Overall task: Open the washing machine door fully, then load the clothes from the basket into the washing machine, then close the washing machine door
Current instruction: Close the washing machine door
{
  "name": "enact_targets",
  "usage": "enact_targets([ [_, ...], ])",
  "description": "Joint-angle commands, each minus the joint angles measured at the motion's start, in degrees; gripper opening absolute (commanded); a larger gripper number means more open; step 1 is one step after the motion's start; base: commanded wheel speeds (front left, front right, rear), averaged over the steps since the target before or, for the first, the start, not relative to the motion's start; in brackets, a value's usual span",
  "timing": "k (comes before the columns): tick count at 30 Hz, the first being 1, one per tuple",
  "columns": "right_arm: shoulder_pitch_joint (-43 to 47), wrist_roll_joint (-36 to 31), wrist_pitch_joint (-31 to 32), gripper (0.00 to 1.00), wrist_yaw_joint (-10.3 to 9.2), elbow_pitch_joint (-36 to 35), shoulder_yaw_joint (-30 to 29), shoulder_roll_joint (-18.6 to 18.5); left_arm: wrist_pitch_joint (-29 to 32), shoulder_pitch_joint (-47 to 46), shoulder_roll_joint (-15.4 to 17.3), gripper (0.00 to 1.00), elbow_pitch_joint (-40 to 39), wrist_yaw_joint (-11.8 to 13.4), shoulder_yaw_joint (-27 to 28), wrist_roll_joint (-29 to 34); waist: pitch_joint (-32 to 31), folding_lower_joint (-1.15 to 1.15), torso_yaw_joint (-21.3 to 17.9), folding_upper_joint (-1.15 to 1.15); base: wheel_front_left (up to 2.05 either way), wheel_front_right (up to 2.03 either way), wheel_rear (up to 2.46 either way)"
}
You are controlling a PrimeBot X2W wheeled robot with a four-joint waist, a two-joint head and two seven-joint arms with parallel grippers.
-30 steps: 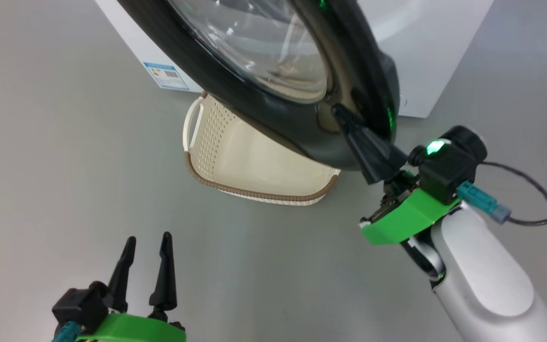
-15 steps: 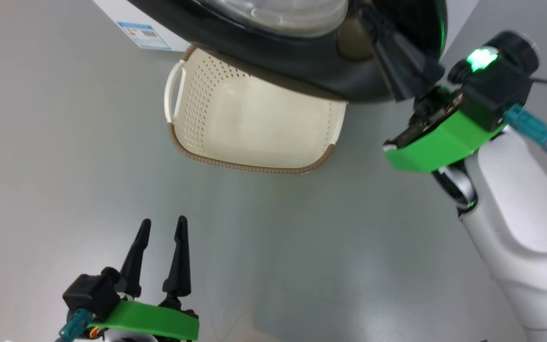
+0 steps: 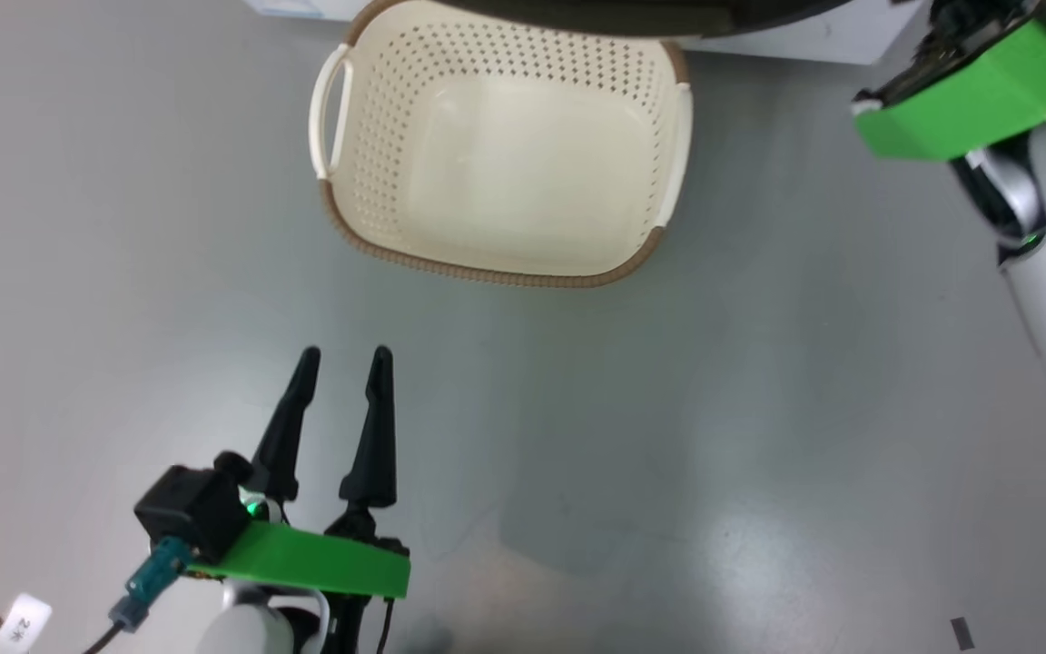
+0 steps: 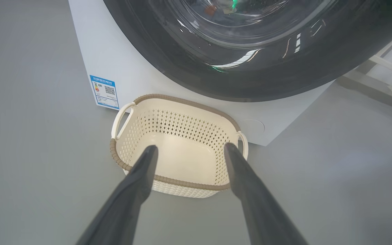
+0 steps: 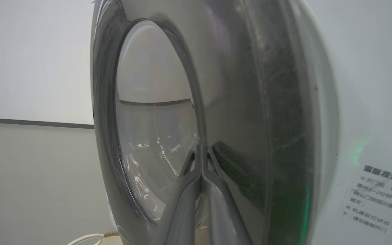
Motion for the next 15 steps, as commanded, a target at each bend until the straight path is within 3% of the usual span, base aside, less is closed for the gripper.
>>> enact_targets([
  [1,-1.4,0.8,-0.3,0.0,0.02,-0.4,0.5,0.0,-0.4,-1.1,0.9,1.0,-1.9,0.4,1.6,-0.6,2.2,0.0,2.4,0.0,0.0,0.0,0.0],
  [15,-15.5,-1.2,-0.3,0.0,0.02,8.9,-1.0,-6.8,-0.4,-1.7,0.9,1.0,-4.3,1.5,-2.9,-3.4,4.6,0.0,5.5,0.0,0.0,0.0,0.0],
])
